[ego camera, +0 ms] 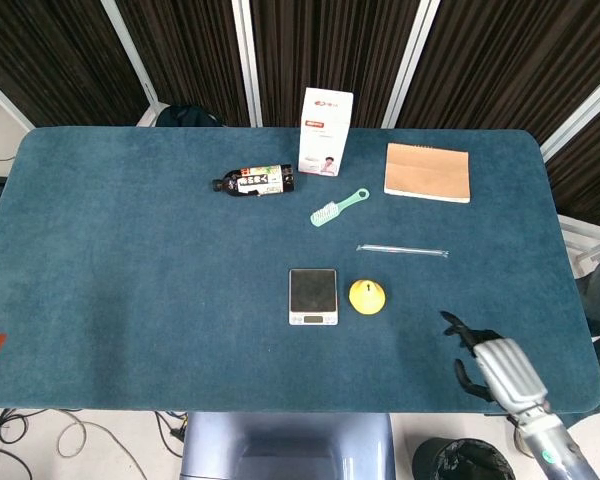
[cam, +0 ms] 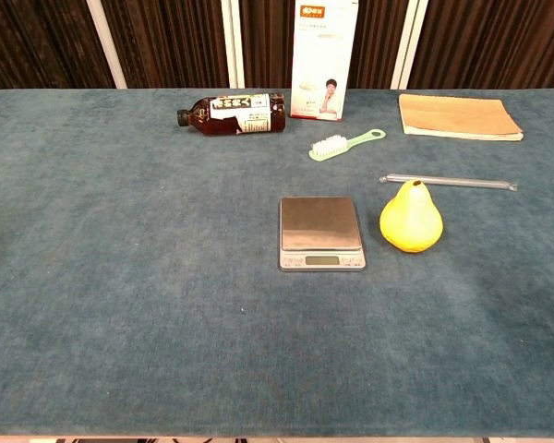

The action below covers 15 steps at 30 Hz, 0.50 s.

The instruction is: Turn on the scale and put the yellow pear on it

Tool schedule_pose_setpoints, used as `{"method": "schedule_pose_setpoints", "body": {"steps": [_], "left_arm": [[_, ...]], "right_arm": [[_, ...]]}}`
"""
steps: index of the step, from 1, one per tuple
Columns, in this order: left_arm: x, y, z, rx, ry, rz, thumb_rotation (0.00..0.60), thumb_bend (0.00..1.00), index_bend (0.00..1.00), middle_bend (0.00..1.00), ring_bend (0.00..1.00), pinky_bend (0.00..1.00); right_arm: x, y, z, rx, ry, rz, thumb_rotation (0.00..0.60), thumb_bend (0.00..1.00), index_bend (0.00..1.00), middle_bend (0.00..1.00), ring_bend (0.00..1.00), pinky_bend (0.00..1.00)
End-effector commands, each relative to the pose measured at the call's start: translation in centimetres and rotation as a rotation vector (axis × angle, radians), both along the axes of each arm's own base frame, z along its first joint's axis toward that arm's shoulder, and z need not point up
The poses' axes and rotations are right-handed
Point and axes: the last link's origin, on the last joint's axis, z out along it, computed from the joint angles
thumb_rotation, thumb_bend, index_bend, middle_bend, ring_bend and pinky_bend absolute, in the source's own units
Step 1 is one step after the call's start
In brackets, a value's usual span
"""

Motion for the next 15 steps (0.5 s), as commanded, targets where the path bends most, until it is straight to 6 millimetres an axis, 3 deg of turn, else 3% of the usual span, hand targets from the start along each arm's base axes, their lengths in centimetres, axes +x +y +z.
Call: {"method": "schedule_pose_setpoints", "body": {"steps": [1, 7, 15], "left_arm": [[-0.1, 0.0, 0.1, 0.003, 0.0, 0.002, 0.6, 0.01, 0.1, 0.0, 0.0, 0.08], [-0.1, 0.1, -0.1, -0.008, 0.0, 0.006, 0.6, 0.01, 0.1, 0.0, 0.0, 0.08], [-0.3, 0.2, 0.1, -0.002, -0.004, 0.013, 0.6, 0.01, 0.1, 0.0, 0.0, 0.08]], "right_arm": [[2.8, -2.3, -0.9, 0.026, 0.001, 0.056, 0.6, 0.79, 0.05, 0.5, 0.59, 0.6], [5.8, -3.7, -4.4, 0.023, 0.115, 0.132, 0.6, 0.82, 0.08, 0.68, 0.72, 0.72], [9.0, -3.8, -9.9, 0.051, 0.188, 0.169, 0.6, 0.85, 0.08, 0.77, 0.79, 0.74]]}}
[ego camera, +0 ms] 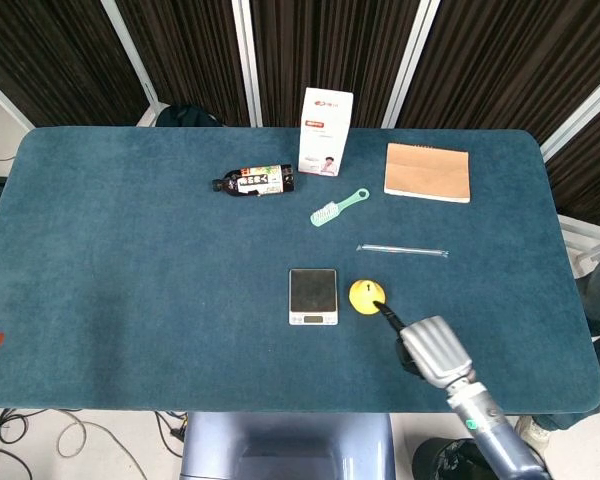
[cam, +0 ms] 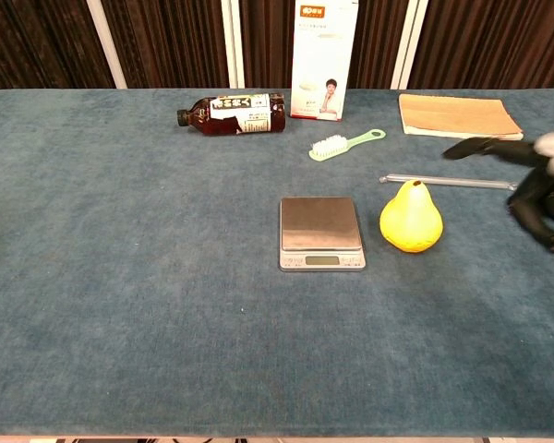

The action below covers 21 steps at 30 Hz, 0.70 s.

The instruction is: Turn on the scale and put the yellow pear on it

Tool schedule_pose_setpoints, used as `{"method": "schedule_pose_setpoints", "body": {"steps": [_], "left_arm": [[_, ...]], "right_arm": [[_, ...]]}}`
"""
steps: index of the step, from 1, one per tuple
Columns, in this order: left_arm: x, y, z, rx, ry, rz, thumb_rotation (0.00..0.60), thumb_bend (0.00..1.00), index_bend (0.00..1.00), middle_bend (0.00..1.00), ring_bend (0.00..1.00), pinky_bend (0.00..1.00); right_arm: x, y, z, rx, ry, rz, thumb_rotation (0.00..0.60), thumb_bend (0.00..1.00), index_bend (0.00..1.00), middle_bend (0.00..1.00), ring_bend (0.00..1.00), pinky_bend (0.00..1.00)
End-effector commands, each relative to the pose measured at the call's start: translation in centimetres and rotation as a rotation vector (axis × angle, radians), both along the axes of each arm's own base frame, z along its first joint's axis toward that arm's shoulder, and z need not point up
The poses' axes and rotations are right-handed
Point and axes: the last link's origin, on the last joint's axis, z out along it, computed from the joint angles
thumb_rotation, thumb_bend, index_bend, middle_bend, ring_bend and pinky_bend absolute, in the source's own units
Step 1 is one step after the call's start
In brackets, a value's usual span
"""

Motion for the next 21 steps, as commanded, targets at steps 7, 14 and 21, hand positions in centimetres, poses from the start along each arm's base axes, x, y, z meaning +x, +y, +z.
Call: {"method": "schedule_pose_setpoints", "body": {"steps": [7, 14, 21], "left_arm": [[-0.1, 0.1, 0.2, 0.005, -0.009, 0.002, 0.6, 0.01, 0.1, 0.0, 0.0, 0.08], [-0.2, 0.1, 0.3, 0.006, -0.011, 0.004, 0.6, 0.01, 0.1, 0.0, 0.0, 0.08], [-0.3, 0.1, 0.4, 0.007, -0.016, 0.006, 0.6, 0.01, 0.1, 0.0, 0.0, 0.08]], "right_arm": [[4.9, -0.2, -6.5, 0.093, 0.038, 0.03, 0.6, 0.85, 0.08, 0.78, 0.8, 0.74], [6.8, -0.5, -9.1, 0.135, 0.062, 0.032, 0.6, 0.85, 0.08, 0.78, 0.8, 0.74], [7.2, -1.3, -10.8, 0.148, 0.1, 0.009, 0.6, 0.85, 0.08, 0.79, 0.8, 0.74]]}}
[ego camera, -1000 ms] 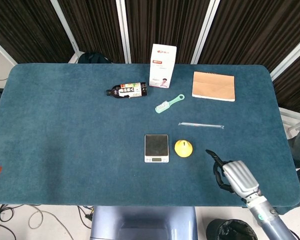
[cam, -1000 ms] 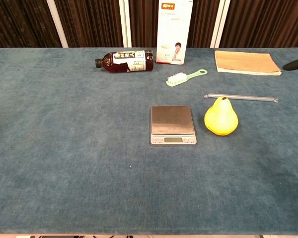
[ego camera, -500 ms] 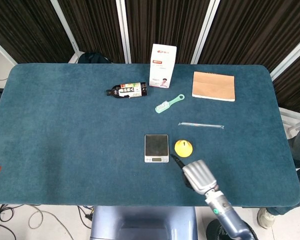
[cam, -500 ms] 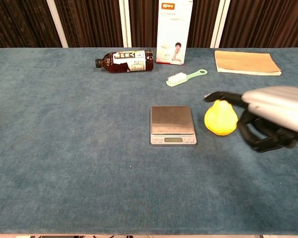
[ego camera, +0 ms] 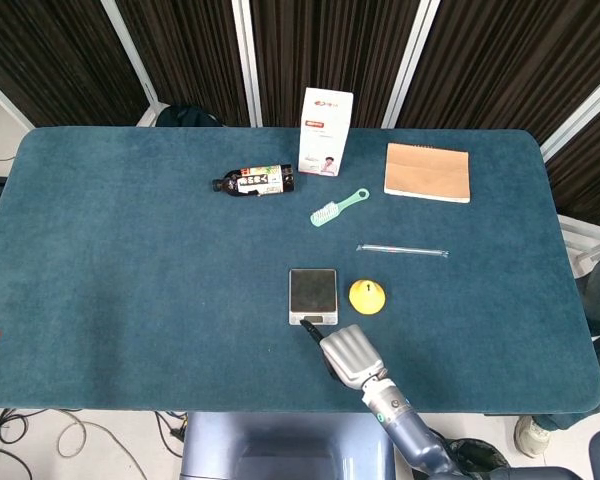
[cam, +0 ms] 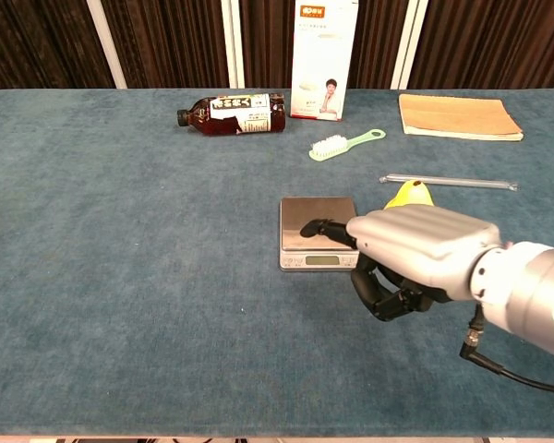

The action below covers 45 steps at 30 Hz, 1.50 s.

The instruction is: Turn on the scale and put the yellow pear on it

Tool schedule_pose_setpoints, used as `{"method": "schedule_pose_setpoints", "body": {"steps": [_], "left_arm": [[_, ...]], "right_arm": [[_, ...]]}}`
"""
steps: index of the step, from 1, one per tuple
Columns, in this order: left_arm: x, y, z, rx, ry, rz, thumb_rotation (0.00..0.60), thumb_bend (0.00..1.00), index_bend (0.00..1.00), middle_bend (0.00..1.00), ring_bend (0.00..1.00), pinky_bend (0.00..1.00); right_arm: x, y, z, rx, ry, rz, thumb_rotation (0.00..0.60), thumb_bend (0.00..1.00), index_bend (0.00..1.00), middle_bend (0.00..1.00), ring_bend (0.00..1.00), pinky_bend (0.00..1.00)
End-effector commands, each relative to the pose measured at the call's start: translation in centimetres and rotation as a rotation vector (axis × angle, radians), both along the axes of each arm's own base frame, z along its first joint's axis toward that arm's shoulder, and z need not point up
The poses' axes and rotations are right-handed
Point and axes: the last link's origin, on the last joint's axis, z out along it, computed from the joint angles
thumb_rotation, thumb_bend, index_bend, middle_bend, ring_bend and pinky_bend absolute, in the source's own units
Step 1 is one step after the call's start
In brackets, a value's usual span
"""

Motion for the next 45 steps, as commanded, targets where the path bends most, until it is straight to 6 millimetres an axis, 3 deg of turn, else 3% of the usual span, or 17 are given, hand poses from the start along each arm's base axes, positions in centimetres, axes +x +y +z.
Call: {"method": "schedule_pose_setpoints", "body": {"steps": [1, 31, 45], "left_arm": [[0.0, 0.0, 0.0, 0.0, -0.001, 0.002, 0.6, 0.01, 0.1, 0.0, 0.0, 0.08], [0.0, 0.1, -0.4, -0.01, 0.016, 0.007, 0.6, 0.01, 0.1, 0.0, 0.0, 0.08], [-0.1, 0.2, -0.4, -0.007, 0.016, 0.008, 0.6, 0.01, 0.1, 0.0, 0.0, 0.08]], "right_arm": [[0.2, -0.5, -0.7, -0.002, 0.019, -0.003, 0.6, 0.85, 0.08, 0.79, 0.8, 0.74], [1.7, -1.6, -4.2, 0.036, 0.056, -0.046, 0.6, 0.85, 0.08, 0.79, 0.8, 0.74], [1.4, -1.9, -4.5, 0.04, 0.07, -0.06, 0.6, 0.85, 0.08, 0.78, 0.8, 0.74]]}}
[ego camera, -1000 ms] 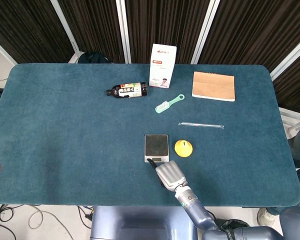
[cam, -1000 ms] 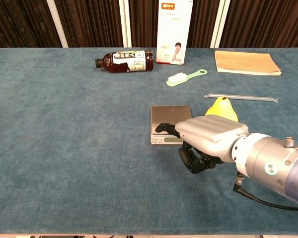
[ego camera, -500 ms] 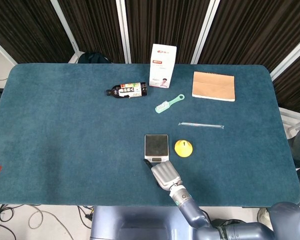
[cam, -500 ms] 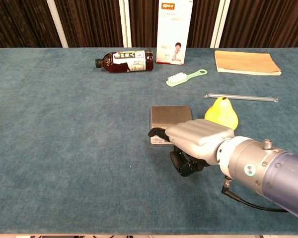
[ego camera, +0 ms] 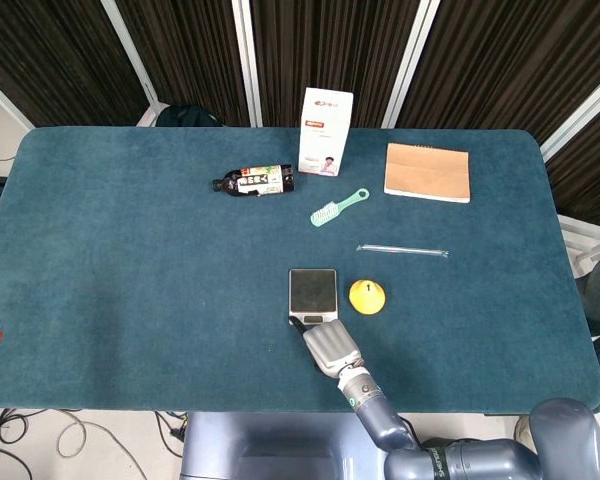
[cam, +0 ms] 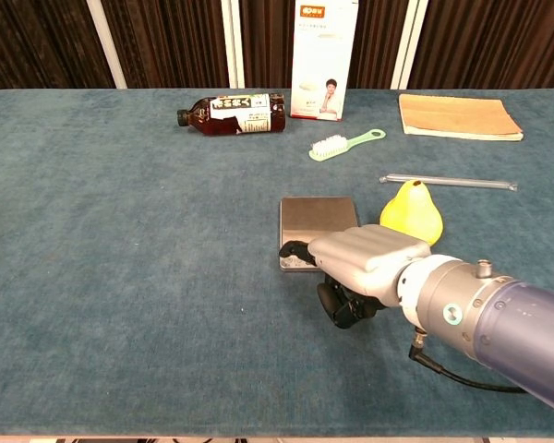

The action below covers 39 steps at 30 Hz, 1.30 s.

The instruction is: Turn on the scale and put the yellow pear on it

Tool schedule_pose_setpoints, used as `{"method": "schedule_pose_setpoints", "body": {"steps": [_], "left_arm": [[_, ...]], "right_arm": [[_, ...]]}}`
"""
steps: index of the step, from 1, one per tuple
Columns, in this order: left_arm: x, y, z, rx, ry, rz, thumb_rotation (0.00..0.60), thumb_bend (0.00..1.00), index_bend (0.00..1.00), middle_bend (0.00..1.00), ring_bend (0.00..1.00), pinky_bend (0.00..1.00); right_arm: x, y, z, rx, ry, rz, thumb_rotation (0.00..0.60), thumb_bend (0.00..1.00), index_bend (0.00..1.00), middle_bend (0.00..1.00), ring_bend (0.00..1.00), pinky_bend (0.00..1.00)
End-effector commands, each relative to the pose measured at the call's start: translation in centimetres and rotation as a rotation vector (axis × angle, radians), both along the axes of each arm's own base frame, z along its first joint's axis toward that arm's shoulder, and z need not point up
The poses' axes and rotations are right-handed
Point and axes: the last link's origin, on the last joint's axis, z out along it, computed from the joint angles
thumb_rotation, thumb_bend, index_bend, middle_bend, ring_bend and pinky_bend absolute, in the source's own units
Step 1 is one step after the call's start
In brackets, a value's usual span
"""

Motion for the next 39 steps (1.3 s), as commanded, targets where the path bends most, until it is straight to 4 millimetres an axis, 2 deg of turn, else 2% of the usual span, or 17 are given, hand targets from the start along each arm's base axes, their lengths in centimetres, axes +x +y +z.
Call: {"method": "schedule_pose_setpoints", "body": {"steps": [1, 23, 39], "left_arm": [[0.0, 0.0, -0.03, -0.001, 0.0, 0.0, 0.6, 0.01, 0.1, 0.0, 0.0, 0.08], [-0.02, 0.02, -0.01, 0.004, 0.004, 0.001, 0.6, 0.01, 0.1, 0.0, 0.0, 0.08], [0.0, 0.02, -0.05, 0.003, 0.006, 0.001, 0.6, 0.01, 0.1, 0.0, 0.0, 0.08]], "right_arm": [[-0.08, 0.01, 0.0, 0.002, 0.0, -0.002, 0.6, 0.85, 0.09, 0.79, 0.8, 0.74], [-0.66, -0.12, 0.0, 0.007, 0.004, -0.016, 0.6, 0.85, 0.12, 0.79, 0.8, 0.74], [-0.9, -0.09, -0.32, 0.011, 0.015, -0.018, 0.6, 0.85, 0.24, 0.79, 0.8, 0.74]]}}
